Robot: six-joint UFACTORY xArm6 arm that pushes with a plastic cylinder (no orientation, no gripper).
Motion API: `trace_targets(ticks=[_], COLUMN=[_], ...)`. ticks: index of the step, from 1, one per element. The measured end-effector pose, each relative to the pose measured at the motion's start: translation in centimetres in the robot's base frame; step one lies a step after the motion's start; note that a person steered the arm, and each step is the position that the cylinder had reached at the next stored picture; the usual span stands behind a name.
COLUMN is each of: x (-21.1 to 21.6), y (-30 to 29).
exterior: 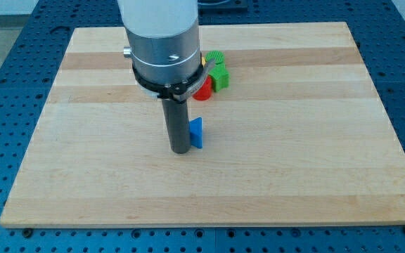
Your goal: Push blue triangle towards the center left
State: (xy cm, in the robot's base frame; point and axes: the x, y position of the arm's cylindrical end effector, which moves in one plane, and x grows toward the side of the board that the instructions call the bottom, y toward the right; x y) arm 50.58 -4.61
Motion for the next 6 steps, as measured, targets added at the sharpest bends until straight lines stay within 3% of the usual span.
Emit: trace_targets(ticks=[3,5,6], x=[-0.1,-1.8,-1.9], y=[10.8,7.9,2.0])
